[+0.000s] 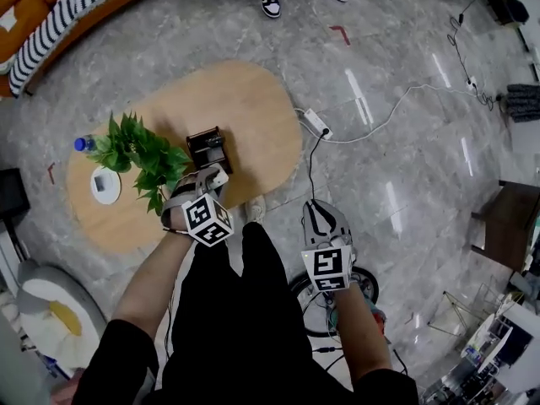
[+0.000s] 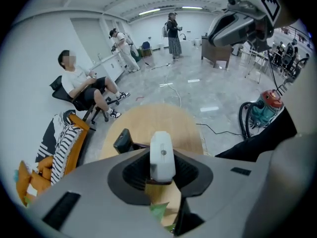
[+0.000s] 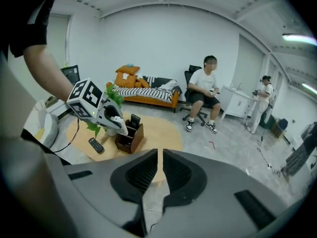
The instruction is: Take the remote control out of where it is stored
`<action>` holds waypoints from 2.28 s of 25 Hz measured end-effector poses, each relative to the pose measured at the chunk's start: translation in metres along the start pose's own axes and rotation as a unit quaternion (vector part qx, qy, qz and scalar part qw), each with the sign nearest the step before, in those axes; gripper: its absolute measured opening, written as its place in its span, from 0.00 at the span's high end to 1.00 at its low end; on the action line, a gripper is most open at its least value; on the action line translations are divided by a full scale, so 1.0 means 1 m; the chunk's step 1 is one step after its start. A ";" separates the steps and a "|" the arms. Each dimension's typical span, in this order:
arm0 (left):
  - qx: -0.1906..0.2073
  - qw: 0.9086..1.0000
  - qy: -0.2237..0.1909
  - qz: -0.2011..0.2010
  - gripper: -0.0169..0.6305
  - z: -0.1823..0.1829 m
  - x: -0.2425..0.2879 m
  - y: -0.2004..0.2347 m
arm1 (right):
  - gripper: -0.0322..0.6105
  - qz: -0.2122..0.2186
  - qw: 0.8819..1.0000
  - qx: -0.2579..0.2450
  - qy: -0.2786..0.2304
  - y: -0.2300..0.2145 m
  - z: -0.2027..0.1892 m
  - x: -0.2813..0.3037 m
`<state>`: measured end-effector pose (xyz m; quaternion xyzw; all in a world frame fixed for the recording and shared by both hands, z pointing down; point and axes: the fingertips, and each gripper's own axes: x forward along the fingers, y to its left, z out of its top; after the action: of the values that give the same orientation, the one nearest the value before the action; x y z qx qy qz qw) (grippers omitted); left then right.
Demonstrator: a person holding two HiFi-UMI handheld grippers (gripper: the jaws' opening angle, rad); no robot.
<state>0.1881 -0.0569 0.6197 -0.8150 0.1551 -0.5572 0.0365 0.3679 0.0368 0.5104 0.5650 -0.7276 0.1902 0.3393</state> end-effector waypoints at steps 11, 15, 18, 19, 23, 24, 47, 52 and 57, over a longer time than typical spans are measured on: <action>-0.067 0.993 -0.073 0.066 0.81 -0.028 -0.105 0.044 | 0.89 0.061 0.994 -0.080 -0.040 0.090 0.087 0.020; -0.099 0.986 -0.100 0.092 0.81 -0.042 -0.146 0.061 | 0.89 0.079 0.991 -0.095 -0.056 0.119 0.117 0.025; -0.126 0.979 -0.108 0.117 0.81 -0.064 -0.174 0.073 | 0.89 0.094 0.988 -0.106 -0.065 0.144 0.137 0.030; -0.136 0.977 -0.106 0.126 0.81 -0.075 -0.182 0.077 | 0.89 0.100 0.987 -0.110 -0.068 0.153 0.143 0.033; -0.175 0.969 -0.089 0.153 0.81 -0.124 -0.207 0.088 | 0.89 0.136 0.979 -0.133 -0.074 0.200 0.166 0.045; -0.185 0.966 -0.084 0.159 0.81 -0.138 -0.212 0.091 | 0.89 0.148 0.976 -0.141 -0.076 0.214 0.172 0.049; -0.411 0.898 0.021 0.156 0.81 -0.412 -0.230 0.043 | 0.89 0.284 0.931 -0.229 -0.021 0.431 0.190 0.130; -0.489 0.864 0.004 0.118 0.81 -0.434 -0.196 0.025 | 0.89 0.287 0.929 -0.233 0.011 0.437 0.166 0.141; -0.591 0.801 -0.035 0.087 0.81 -0.449 -0.159 0.010 | 0.89 0.282 0.930 -0.234 0.030 0.436 0.150 0.144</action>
<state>-0.2798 0.0308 0.6439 -0.6804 0.5232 -0.3232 -0.3986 -0.1079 -0.0362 0.5543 0.2354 -0.8704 0.1194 0.4156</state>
